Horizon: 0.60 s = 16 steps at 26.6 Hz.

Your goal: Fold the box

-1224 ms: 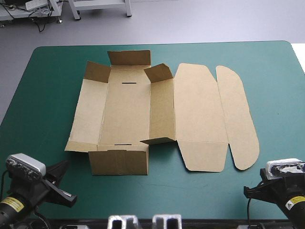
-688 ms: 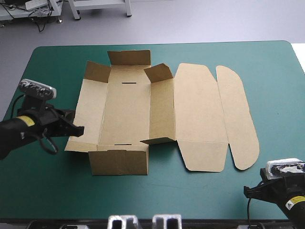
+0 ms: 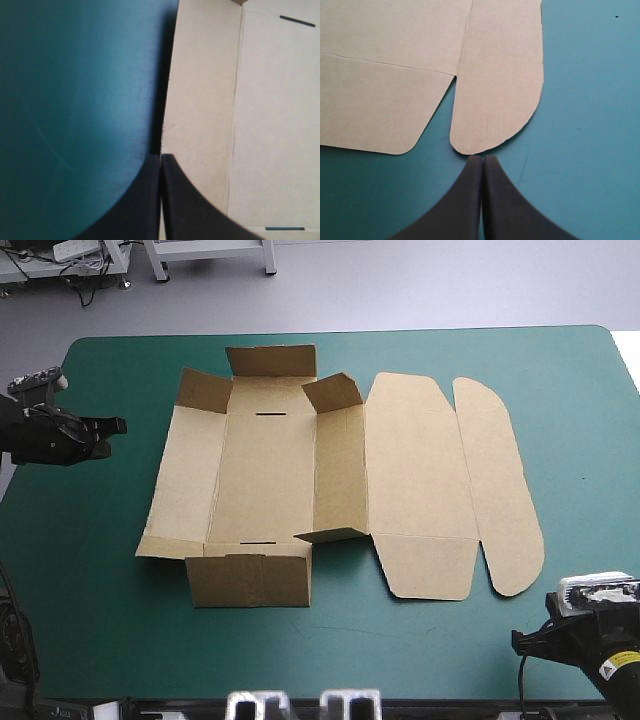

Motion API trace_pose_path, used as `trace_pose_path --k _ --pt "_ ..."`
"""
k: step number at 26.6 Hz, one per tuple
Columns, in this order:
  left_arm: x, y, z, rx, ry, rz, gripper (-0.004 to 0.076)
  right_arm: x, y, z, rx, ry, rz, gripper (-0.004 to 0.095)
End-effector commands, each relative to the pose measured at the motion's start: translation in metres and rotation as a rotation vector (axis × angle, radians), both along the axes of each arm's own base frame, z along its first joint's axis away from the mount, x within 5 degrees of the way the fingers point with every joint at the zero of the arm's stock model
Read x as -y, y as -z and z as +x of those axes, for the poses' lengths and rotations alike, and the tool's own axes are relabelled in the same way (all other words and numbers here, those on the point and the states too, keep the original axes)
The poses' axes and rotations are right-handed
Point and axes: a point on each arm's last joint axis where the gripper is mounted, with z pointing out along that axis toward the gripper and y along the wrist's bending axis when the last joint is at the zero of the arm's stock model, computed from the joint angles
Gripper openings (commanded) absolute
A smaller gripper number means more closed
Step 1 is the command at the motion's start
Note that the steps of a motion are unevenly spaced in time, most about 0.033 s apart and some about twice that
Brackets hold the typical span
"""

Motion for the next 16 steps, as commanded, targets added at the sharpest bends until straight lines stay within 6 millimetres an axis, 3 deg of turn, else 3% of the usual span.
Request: trace_pose_path --k 1,6,12,14,16 --pt "0.002 -0.022 -0.006 0.086 0.043 0.034 0.0018 0.000 -0.012 0.004 0.072 -0.004 0.001 -0.0020" --pt "0.001 -0.019 -0.009 0.041 0.080 0.069 0.0137 0.000 -0.013 0.004 0.073 -0.003 0.003 -0.0020" --pt "0.000 -0.018 -0.008 0.050 0.073 0.077 0.0497 0.000 -0.013 0.004 0.075 -0.002 0.004 -0.0020" --pt "-0.001 -0.014 -0.005 0.026 0.078 0.073 0.0538 0.000 -0.013 0.004 0.075 -0.002 0.004 -0.0020" --pt "-0.003 0.001 -0.001 -0.027 0.079 0.055 0.0513 0.000 -0.013 0.004 0.074 0.003 0.012 -0.0020"
